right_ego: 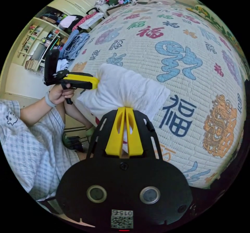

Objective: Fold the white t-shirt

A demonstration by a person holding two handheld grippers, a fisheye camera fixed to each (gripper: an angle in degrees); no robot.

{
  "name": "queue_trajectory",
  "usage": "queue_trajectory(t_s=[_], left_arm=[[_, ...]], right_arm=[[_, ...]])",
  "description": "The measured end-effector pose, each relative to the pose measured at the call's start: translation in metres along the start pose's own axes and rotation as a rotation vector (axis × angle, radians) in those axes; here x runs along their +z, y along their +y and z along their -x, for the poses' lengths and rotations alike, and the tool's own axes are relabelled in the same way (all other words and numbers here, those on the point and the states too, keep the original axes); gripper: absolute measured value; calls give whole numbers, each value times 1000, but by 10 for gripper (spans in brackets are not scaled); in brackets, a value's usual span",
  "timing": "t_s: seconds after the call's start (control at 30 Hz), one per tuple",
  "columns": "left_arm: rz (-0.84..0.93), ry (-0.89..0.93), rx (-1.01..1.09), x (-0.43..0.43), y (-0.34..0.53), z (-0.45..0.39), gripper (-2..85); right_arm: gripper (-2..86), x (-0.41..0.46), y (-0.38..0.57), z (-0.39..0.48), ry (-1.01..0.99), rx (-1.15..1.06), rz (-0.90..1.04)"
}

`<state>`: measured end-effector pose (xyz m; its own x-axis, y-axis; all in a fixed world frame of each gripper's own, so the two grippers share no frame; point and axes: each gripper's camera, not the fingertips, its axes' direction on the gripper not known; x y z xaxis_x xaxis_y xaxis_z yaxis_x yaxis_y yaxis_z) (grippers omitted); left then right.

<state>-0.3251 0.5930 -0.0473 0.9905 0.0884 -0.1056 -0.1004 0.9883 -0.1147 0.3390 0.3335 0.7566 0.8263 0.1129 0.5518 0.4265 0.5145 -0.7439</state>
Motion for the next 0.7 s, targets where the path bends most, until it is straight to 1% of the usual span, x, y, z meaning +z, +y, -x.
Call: queue_trajectory(t_s=[0.1,0.13,0.2,0.23,0.3,0.37,0.43,0.5,0.6,0.7], left_arm=[[-12,-17,-35,-17,3,5,-1],[-16,-20,-57,-31,3,7,3],[-80,23,-112,-60,8,13,13],[-134,55,-162,-80,13,20,28],[-163,85,-235,-105,22,34,63],[-143,161,-318,-119,30,54,107],[-125,234,-356,-123,33,65,123],[-116,275,-365,-128,31,70,128],[-75,258,-305,-144,20,66,129],[-61,325,-313,-154,9,66,124]], right_arm=[[-2,-8,6,-3,-9,45,-13],[1,-17,10,-4,-25,56,-46],[9,-32,20,-11,-48,99,-116],[18,-40,27,-19,-57,139,-155],[63,-43,35,-37,-82,208,-180],[117,-28,36,-61,-250,266,-159],[128,-11,35,-76,-389,297,-152],[126,2,32,-85,-455,327,-132],[116,8,28,-93,-536,341,-135],[88,25,20,-102,-668,367,-86]])
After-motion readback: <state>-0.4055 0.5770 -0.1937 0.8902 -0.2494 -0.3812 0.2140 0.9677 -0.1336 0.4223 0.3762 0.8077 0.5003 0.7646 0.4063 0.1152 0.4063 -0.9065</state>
